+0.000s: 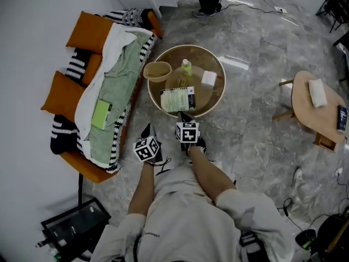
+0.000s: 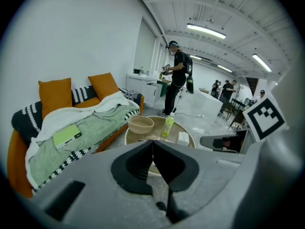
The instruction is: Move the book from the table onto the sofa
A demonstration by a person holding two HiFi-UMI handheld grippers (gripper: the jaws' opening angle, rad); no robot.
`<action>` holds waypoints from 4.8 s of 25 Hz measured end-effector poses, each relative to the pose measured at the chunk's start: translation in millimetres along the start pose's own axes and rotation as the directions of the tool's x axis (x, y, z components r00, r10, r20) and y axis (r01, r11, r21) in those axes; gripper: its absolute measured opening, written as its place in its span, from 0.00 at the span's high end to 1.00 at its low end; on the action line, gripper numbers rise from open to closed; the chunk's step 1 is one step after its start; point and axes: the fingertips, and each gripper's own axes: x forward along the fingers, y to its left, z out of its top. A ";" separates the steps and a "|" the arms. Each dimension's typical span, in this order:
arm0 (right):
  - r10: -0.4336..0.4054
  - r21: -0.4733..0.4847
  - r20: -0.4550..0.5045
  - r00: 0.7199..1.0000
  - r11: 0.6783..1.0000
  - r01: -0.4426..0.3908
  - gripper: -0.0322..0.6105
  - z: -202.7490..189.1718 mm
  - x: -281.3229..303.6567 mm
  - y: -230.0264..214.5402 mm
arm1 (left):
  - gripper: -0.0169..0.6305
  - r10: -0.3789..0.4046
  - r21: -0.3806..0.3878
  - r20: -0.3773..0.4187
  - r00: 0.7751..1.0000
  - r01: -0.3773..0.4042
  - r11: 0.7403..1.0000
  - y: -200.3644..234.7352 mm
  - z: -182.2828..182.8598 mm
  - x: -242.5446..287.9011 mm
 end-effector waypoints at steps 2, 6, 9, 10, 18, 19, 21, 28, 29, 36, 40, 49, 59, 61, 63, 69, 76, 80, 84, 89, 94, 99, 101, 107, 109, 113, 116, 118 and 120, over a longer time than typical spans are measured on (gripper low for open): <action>0.000 0.040 0.009 1.000 0.999 0.000 0.94 7.2 4.0 -4.3 | 0.96 0.009 -0.018 -0.013 1.000 -0.009 1.000 1.5 -0.9 4.9; -0.005 0.106 0.001 1.000 0.994 0.004 0.94 5.2 8.4 -12.4 | 0.96 0.024 -0.005 -0.038 0.999 -0.025 1.000 4.3 -3.6 4.3; -0.016 0.137 -0.025 1.000 0.990 0.019 0.94 -4.8 11.5 -17.4 | 0.96 0.044 -0.011 -0.053 0.998 -0.045 0.999 11.6 -4.9 4.5; -0.018 0.145 -0.031 0.999 0.989 0.023 0.94 -7.7 12.0 -18.3 | 0.96 0.051 -0.019 -0.054 0.997 -0.052 0.998 13.3 -5.3 4.8; -0.077 0.221 -0.041 0.996 0.972 0.085 0.94 -25.1 14.9 -35.1 | 0.96 0.000 0.033 -0.083 0.997 0.003 0.999 4.9 2.6 30.1; -0.098 0.237 -0.042 0.994 0.966 0.105 0.94 -26.6 15.1 -42.9 | 0.96 -0.008 0.030 -0.095 0.995 0.011 0.999 4.3 1.2 38.1; -0.148 0.275 -0.047 0.988 0.949 0.155 0.94 -26.4 15.6 -65.1 | 0.96 -0.034 0.027 -0.124 0.992 0.038 0.999 -0.7 -0.5 59.5; -0.238 0.240 -0.074 0.968 0.938 0.249 0.94 -18.7 24.8 -104.4 | 0.96 -0.148 -0.006 -0.184 0.972 0.150 0.989 -12.2 11.2 137.1; -0.231 0.207 -0.087 0.969 0.947 0.244 0.94 -20.8 33.4 -103.7 | 0.96 -0.156 -0.004 -0.202 0.967 0.159 0.987 -9.6 7.9 148.8; -0.217 0.112 -0.200 0.956 0.964 0.242 0.94 -60.6 98.5 -121.7 | 0.96 -0.202 -0.008 -0.334 0.921 0.211 0.977 23.3 -45.0 228.1; -0.218 0.123 -0.222 0.950 0.961 0.249 0.94 -78.4 134.4 -133.5 | 0.96 -0.194 -0.021 -0.381 0.904 0.201 0.979 46.2 -75.1 265.2; -0.268 0.020 -0.267 0.926 0.959 0.283 0.94 -96.4 195.7 -161.5 | 0.95 -0.194 -0.038 -0.426 0.884 0.196 0.980 81.8 -111.7 320.0; -0.201 0.081 -0.221 0.954 0.971 0.223 0.64 -96.4 236.0 -182.4 | 0.60 -0.292 -0.116 -0.472 0.832 0.270 0.956 71.7 -128.4 354.5; -0.184 0.111 -0.226 0.957 0.971 0.213 0.64 -100.4 242.3 -184.1 | 0.58 -0.317 -0.141 -0.480 0.818 0.285 0.948 68.9 -132.0 359.8; -0.173 0.115 -0.231 0.957 0.972 0.204 0.64 -101.8 248.0 -184.4 | 0.58 -0.343 -0.165 -0.487 0.803 0.301 0.939 64.9 -135.0 363.2; -0.161 0.099 -0.244 0.956 0.977 0.190 0.64 -100.3 260.6 -181.7 | 0.58 -0.321 -0.155 -0.486 0.813 0.281 0.947 65.1 -137.3 366.8; -0.119 0.201 -0.229 0.966 0.965 0.167 0.64 -102.2 261.4 -183.4 | 0.57 -0.335 -0.160 -0.473 0.815 0.294 0.942 63.8 -138.5 369.6; -0.104 0.247 -0.219 0.970 0.956 0.158 0.64 -103.8 262.1 -183.4 | 0.57 -0.351 -0.208 -0.458 0.817 0.286 0.935 66.0 -140.1 370.2; -0.113 0.201 -0.199 0.973 0.967 0.154 0.64 -98.4 259.8 -180.5 | 0.57 -0.346 -0.223 -0.427 0.836 0.274 0.936 67.1 -136.1 366.4; -0.103 0.102 -0.165 0.981 0.987 0.121 0.64 -79.6 249.4 -172.0 | 0.57 -0.304 -0.261 -0.369 0.878 0.216 0.941 64.5 -130.1 344.4; -0.078 0.045 -0.115 0.990 0.995 0.084 0.64 -63.7 230.1 -161.3 | 0.57 -0.270 -0.265 -0.299 0.915 0.192 0.945 58.9 -118.5 320.5; -0.047 -0.009 -0.043 0.998 0.999 0.046 0.64 -42.5 190.6 -160.4 | 0.57 -0.256 -0.264 -0.212 0.943 0.197 0.944 33.9 -102.9 291.3; -0.030 -0.023 -0.016 0.999 0.999 0.030 0.64 -33.2 171.5 -157.4 | 0.57 -0.250 -0.254 -0.177 0.952 0.201 0.946 24.2 -93.2 275.9; 0.004 -0.076 0.036 0.999 0.997 -0.001 0.64 -9.3 111.5 -142.0 | 0.57 -0.229 -0.231 -0.110 0.967 0.200 0.952 -1.4 -68.6 218.2; 0.016 -0.094 0.044 0.999 0.995 -0.011 0.64 -2.1 97.8 -131.9 | 0.57 -0.218 -0.230 -0.096 0.971 0.191 0.954 -2.6 -60.7 200.9; 0.044 -0.128 0.051 0.998 0.991 -0.038 0.64 9.0 74.3 -106.7 | 0.57 -0.191 -0.233 -0.074 0.979 0.169 0.958 1.6 -47.0 164.4; 0.078 -0.170 0.046 0.996 0.983 -0.069 0.64 18.5 59.2 -84.9 | 0.57 -0.169 -0.250 -0.059 0.984 0.150 0.957 7.5 -38.2 136.2; 0.108 -0.204 0.046 0.993 0.974 -0.097 0.64 26.9 52.6 -67.0 | 0.57 -0.153 -0.261 -0.040 0.987 0.138 0.955 15.1 -30.1 119.0; 0.144 -0.243 0.050 0.988 0.961 -0.128 0.64 38.3 52.4 -45.4 | 0.57 -0.130 -0.277 -0.012 0.991 0.122 0.953 27.7 -19.1 104.8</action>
